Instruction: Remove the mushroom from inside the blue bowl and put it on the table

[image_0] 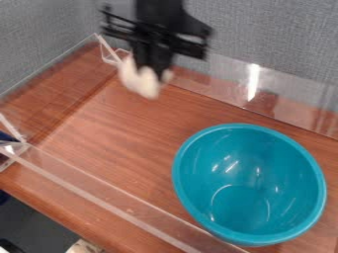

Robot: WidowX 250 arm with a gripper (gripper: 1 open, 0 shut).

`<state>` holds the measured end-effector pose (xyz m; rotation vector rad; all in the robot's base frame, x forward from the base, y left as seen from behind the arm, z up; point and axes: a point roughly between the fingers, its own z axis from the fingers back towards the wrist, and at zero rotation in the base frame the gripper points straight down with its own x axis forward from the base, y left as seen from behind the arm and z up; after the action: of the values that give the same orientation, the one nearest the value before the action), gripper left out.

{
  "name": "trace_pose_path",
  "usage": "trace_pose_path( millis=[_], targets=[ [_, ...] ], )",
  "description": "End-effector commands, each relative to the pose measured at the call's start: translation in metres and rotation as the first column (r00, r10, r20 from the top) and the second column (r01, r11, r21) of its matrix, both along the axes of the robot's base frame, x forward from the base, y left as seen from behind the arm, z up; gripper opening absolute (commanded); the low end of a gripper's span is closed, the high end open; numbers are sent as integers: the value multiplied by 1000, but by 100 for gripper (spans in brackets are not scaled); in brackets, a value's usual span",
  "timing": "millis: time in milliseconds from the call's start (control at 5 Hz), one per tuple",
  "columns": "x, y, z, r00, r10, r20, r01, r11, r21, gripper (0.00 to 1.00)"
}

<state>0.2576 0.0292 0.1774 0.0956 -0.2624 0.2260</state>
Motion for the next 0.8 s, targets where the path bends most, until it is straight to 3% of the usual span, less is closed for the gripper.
trace_pose_path(
  millis=[0, 200, 400, 600],
  targets=[
    [-12, 50, 10, 979, 192, 67, -192, 981, -10, 0],
    [-27, 45, -15, 982, 187, 17, -186, 982, -21, 0],
    [-23, 4, -21, 996, 89, -1, -89, 995, -37, 0],
    [-24, -38, -36, 999, -11, -32, 10, 998, -54, 0]
  ],
)
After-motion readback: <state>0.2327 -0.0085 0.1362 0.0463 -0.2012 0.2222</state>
